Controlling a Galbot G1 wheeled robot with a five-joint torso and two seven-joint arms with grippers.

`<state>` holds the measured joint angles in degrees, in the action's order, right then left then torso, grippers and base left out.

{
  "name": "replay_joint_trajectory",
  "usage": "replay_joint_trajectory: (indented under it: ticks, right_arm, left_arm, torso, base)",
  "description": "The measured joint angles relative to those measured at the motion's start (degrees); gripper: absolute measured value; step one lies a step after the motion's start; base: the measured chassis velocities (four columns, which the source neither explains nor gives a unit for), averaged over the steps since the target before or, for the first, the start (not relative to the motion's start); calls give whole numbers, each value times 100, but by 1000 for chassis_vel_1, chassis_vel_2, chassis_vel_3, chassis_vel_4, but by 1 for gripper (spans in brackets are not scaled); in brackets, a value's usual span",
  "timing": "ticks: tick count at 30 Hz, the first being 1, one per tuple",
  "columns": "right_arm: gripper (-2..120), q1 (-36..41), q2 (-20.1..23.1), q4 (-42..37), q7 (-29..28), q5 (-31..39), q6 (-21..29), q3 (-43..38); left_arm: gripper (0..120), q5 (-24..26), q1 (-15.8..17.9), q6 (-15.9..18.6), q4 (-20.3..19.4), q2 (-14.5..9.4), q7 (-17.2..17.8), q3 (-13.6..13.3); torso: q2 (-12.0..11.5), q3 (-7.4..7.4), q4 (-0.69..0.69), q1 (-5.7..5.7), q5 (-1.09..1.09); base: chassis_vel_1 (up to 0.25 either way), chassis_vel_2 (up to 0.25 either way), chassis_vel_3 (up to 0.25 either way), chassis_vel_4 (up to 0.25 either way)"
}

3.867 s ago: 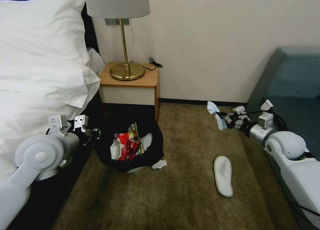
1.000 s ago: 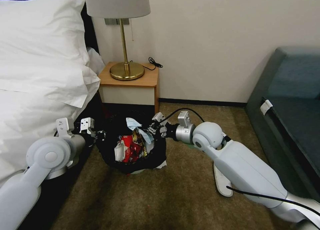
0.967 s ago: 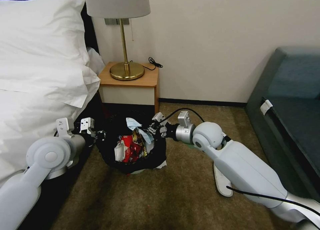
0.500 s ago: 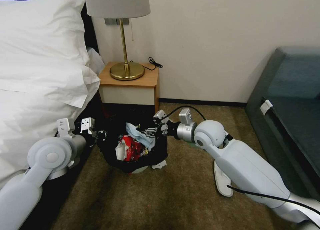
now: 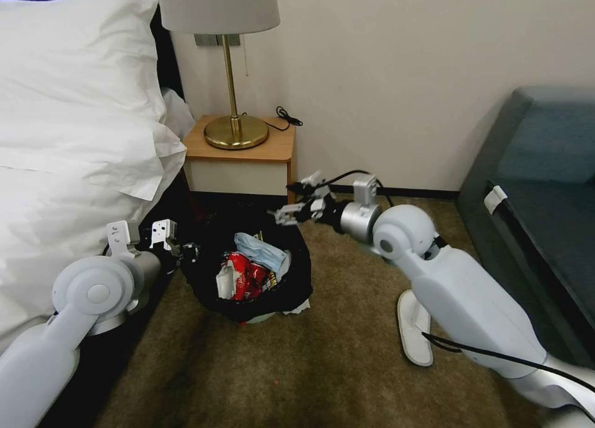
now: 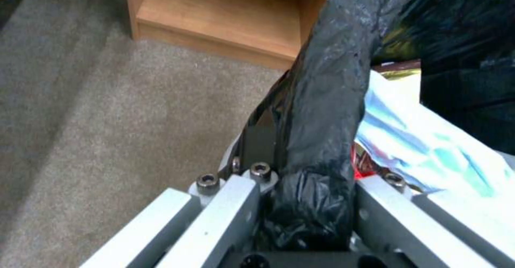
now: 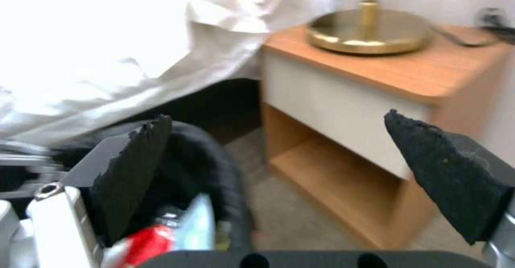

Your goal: Pick up the trash bin, then pick up the garbage on the floor and place it into the trash bin.

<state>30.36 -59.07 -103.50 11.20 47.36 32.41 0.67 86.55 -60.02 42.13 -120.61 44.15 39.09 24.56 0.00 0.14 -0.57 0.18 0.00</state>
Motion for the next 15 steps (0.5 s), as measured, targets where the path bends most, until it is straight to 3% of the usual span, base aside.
replay_joint_trajectory:
  ticks: [8, 15]
  right_arm:
    - [100, 572, 677, 68, -160, -45, -117, -472]
    - [100, 1155, 963, 209, -159, -270, -264, -707]
  left_arm:
    - [3, 4, 1, 0, 16, 9, -11, 52]
    - [3, -23, 11, 0, 40, 18, -44, 70]
  torso:
    - [0, 0, -1, 0, 0]
    - [0, 0, -1, 0, 1]
  base:
    - [0, 0, 0, 0]
    - [0, 0, 0, 0]
